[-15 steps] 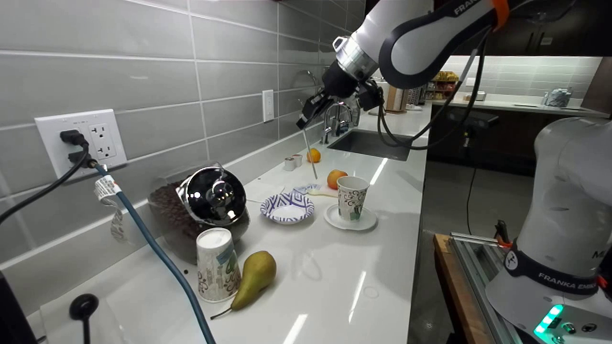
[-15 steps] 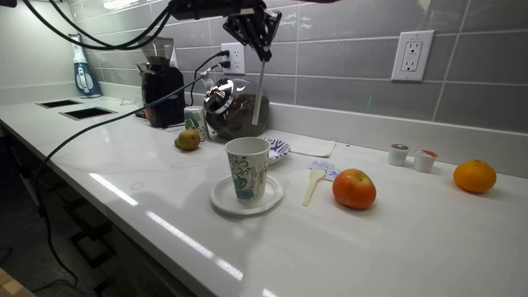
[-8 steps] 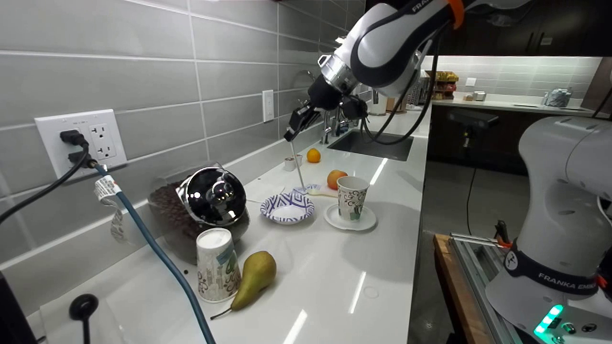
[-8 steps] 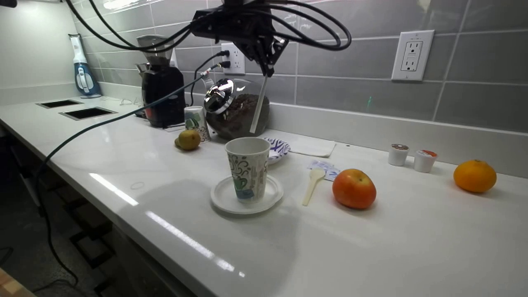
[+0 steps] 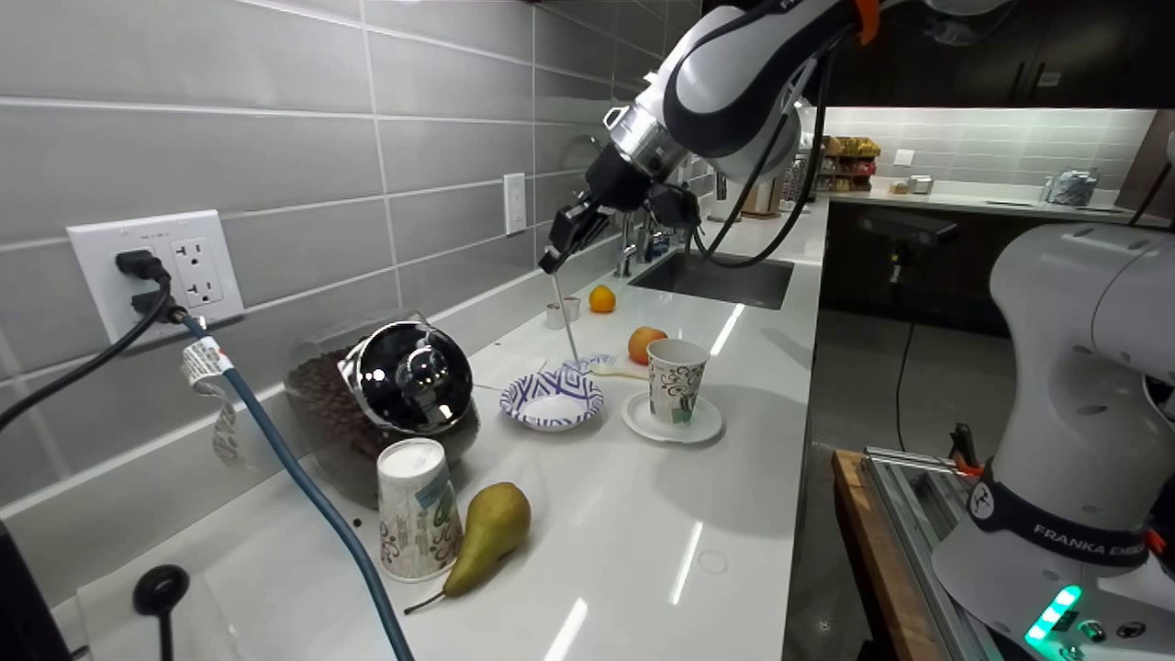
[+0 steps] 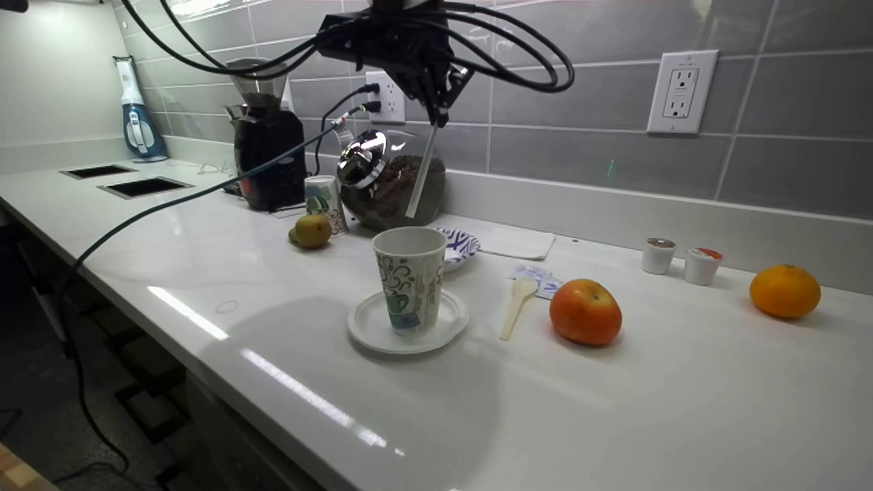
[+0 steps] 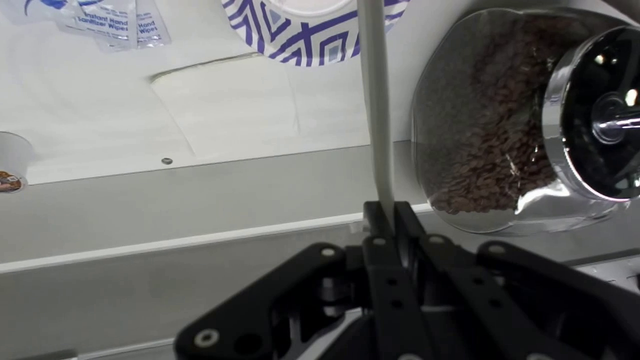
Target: Remove the straw from the paper cup and put it on the plate with blue stripes
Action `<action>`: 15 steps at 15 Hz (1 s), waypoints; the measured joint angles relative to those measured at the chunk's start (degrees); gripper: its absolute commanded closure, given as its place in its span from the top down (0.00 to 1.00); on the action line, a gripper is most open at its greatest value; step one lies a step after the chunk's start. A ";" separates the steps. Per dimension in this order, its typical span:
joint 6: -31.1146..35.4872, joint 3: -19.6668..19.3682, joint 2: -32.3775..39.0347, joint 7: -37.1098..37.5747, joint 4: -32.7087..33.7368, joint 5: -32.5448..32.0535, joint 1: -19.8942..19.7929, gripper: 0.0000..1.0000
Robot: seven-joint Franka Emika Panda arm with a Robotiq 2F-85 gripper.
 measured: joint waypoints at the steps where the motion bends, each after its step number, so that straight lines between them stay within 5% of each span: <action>1: 0.00 -0.34 0.02 0.03 0.13 0.09 0.10 0.02; 7: -3.37 -6.91 0.05 -1.31 3.60 6.00 4.63 0.02; 15: -18.49 -18.56 2.53 -4.77 10.05 15.88 12.26 0.02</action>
